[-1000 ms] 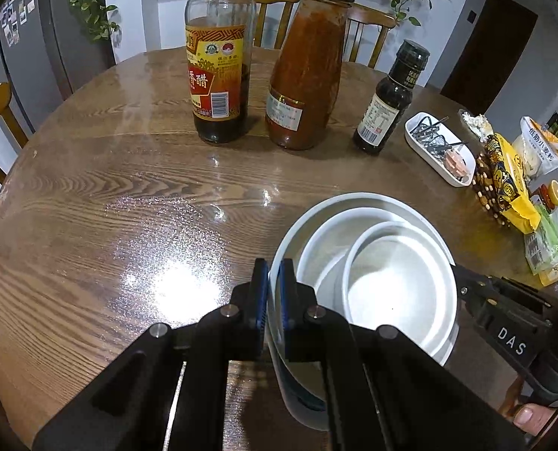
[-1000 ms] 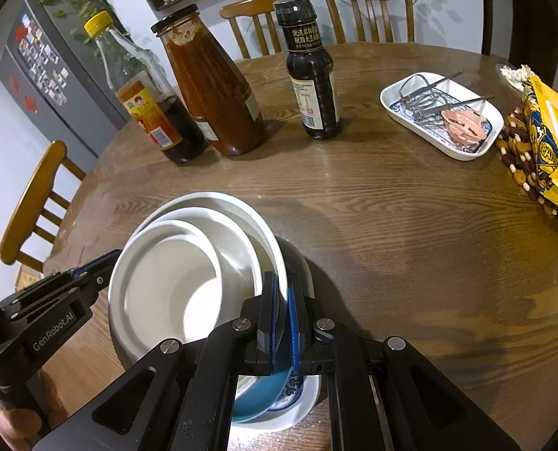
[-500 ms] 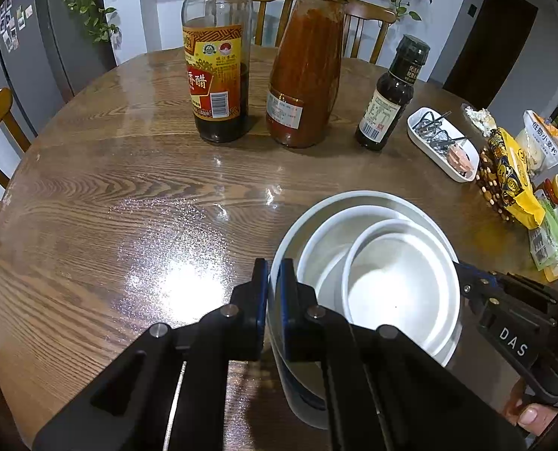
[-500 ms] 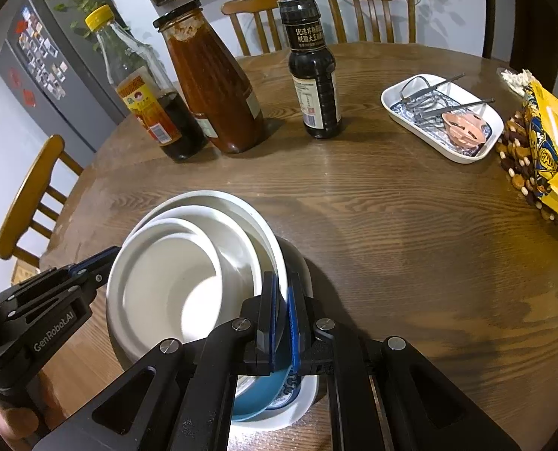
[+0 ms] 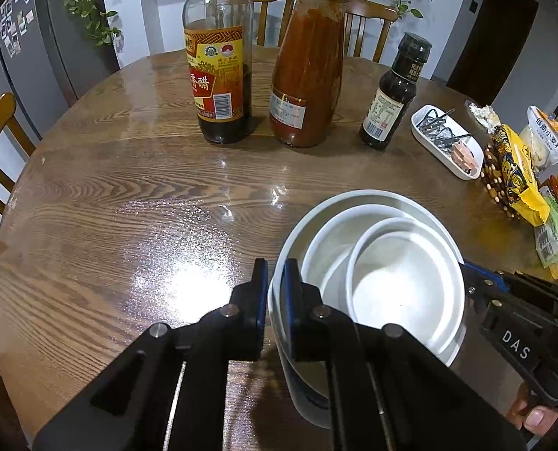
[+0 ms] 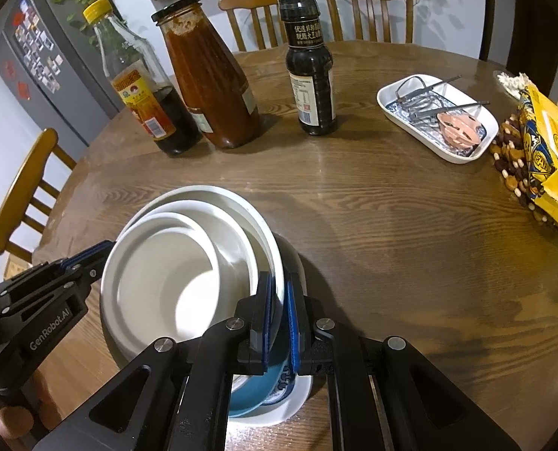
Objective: Organize plates and bowls
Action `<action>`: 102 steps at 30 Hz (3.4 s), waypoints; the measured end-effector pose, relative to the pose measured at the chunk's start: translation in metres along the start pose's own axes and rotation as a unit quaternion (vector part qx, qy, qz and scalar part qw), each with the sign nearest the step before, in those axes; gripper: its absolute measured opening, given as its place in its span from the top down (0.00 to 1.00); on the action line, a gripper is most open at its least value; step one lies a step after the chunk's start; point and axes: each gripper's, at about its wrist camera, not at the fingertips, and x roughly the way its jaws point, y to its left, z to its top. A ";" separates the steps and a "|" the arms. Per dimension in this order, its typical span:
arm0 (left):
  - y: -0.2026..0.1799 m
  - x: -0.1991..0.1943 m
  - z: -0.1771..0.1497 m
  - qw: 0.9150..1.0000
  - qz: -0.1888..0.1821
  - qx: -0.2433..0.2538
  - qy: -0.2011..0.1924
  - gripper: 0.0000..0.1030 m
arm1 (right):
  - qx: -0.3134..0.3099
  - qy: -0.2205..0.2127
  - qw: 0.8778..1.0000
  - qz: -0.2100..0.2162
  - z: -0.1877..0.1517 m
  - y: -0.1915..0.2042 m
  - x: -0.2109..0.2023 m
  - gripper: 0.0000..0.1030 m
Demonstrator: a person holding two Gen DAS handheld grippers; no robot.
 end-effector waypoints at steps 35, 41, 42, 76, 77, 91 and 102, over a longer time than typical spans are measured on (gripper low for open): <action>0.016 -0.002 -0.004 0.998 0.053 -0.016 0.001 0.36 | 0.010 0.006 0.998 -0.062 0.000 -0.003 -0.003 0.57; 0.016 -0.002 -0.004 0.998 0.060 -0.014 0.001 0.32 | 0.016 0.003 0.998 -0.067 0.000 -0.008 -0.003 0.45; 0.017 -0.003 -0.004 0.998 0.063 -0.014 0.001 0.29 | 0.017 0.003 0.997 -0.069 0.000 -0.009 -0.003 0.44; 0.029 0.001 -0.007 0.996 0.081 -0.026 0.010 0.02 | 0.020 0.006 0.998 -0.066 -0.001 -0.012 -0.005 0.42; 0.030 0.001 -0.007 0.996 0.081 -0.027 0.010 0.02 | 0.021 0.006 0.998 -0.066 -0.001 -0.012 -0.005 0.42; 0.026 -0.010 -0.009 0.997 0.073 -0.027 -0.014 0.02 | 0.041 -0.010 0.997 -0.060 -0.005 -0.016 -0.009 0.42; 0.022 -0.027 -0.001 0.997 0.059 -0.020 -0.036 0.01 | 0.020 -0.015 0.996 -0.080 -0.001 -0.012 -0.017 0.42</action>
